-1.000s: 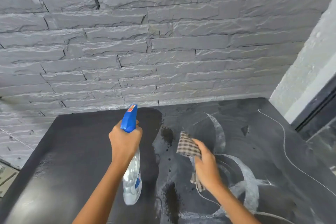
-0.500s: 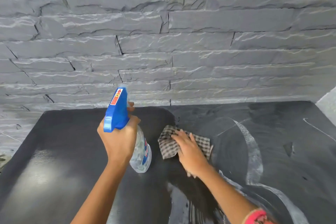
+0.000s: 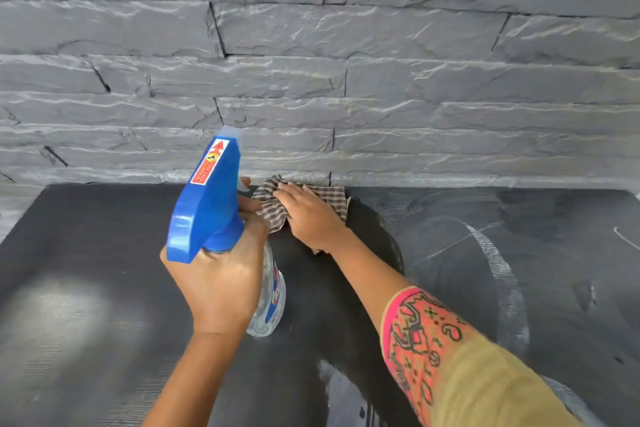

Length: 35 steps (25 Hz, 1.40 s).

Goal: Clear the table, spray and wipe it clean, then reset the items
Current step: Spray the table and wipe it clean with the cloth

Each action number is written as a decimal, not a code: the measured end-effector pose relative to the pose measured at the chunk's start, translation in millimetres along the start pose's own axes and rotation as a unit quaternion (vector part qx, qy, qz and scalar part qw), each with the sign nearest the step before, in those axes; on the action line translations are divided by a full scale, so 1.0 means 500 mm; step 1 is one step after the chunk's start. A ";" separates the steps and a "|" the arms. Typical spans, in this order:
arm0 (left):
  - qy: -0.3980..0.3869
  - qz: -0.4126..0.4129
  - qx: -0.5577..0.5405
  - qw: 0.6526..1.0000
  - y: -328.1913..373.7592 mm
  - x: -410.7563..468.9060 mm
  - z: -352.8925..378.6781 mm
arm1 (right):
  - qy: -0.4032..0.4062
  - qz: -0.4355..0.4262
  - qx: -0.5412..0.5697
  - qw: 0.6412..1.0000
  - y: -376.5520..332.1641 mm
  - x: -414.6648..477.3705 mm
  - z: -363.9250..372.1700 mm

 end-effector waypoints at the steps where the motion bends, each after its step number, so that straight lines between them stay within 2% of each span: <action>1: -0.005 0.004 -0.001 1.000 0.001 0.000 0.002 | 0.000 -0.002 0.009 1.000 0.016 -0.013 -0.009; 4: -0.015 0.009 -0.005 1.000 0.003 -0.001 0.006 | 0.017 0.059 0.038 0.997 0.113 -0.091 -0.037; 8: -0.006 -0.001 -0.023 1.000 0.004 -0.006 0.006 | 0.081 0.215 0.060 0.971 0.254 -0.235 -0.076; 10: 0.003 -0.004 -0.030 1.000 0.007 -0.006 0.007 | 0.101 0.281 0.056 0.953 0.263 -0.256 -0.074; 11: 0.004 -0.003 -0.032 0.999 0.011 -0.007 0.007 | 0.099 0.287 0.045 0.952 0.244 -0.258 -0.070; 13: 0.003 -0.001 -0.031 1.000 0.017 -0.009 0.006 | 0.087 0.236 0.031 0.967 0.174 -0.267 -0.048; 17: 0.000 0.011 -0.019 1.000 0.019 -0.008 0.005 | 0.023 0.067 0.006 0.998 0.011 -0.370 0.044; 20: 0.001 0.019 -0.011 1.000 0.016 -0.006 0.002 | -0.042 0.005 -0.006 0.999 -0.015 -0.441 0.082; 22: 0.004 0.019 -0.010 1.000 0.008 -0.004 0.004 | -0.027 0.021 0.007 0.999 0.038 -0.422 0.050; 25: 0.006 0.019 -0.012 1.000 0.003 -0.004 0.004 | 0.036 0.136 0.025 0.990 0.169 -0.326 -0.031; 28: 0.006 0.019 -0.018 1.000 0.006 -0.005 0.004 | 0.042 0.208 0.005 0.977 0.257 -0.245 -0.071; 31: 0.002 0.024 -0.017 1.000 0.011 -0.003 0.005 | 0.059 0.227 0.004 0.972 0.253 -0.247 -0.054; 35: -0.001 0.001 -0.007 1.000 0.013 -0.007 0.004 | 0.031 0.170 0.017 0.985 0.128 -0.352 0.010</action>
Point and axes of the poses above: each hand's wrist, its own x-axis towards the middle knuckle, its own z-axis out of the palm, y = z × x, the point moved 7 cm from there along x, towards the middle knuckle, and after that the axes turned 14 degrees about -y, right-handed, at the moved point
